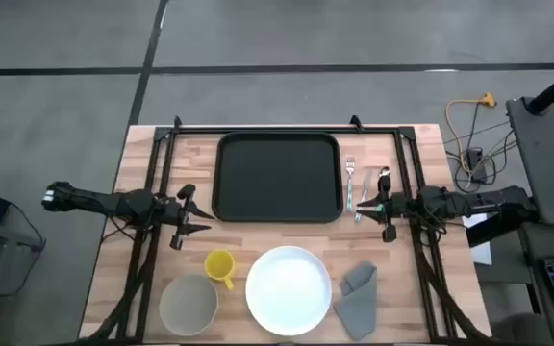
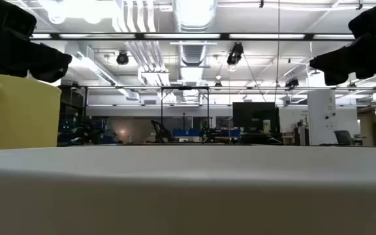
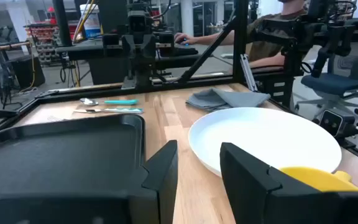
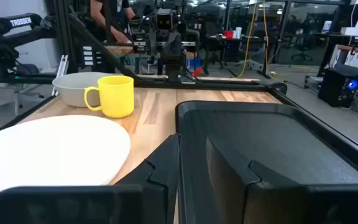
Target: Set up tray
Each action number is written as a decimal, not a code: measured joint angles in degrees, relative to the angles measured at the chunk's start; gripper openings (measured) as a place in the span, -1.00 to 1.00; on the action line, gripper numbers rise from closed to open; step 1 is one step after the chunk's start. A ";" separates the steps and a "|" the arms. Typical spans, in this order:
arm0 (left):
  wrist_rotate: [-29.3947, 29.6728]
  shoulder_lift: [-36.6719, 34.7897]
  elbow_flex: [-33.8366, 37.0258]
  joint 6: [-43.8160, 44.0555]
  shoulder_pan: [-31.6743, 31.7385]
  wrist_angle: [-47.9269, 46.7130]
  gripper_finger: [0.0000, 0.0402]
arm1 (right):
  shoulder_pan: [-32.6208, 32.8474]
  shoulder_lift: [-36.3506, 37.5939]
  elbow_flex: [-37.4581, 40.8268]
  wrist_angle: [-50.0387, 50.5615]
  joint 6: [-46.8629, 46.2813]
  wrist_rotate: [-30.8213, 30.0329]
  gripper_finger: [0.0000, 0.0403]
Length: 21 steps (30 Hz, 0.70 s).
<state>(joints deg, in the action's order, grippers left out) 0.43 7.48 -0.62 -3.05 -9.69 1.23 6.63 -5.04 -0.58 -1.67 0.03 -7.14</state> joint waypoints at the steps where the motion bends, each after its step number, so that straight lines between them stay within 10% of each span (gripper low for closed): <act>1: 0.00 -0.02 0.00 0.00 0.02 0.00 -0.49 | -0.01 0.00 0.02 0.00 0.00 0.00 -0.66; 21: 0.00 -0.02 -0.02 0.00 0.00 0.00 -0.49 | -0.01 0.01 0.02 0.00 0.00 0.00 -0.65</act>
<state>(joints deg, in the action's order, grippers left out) 0.43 7.46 -0.64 -3.05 -9.69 1.23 6.62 -5.03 -0.56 -1.67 0.03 -7.14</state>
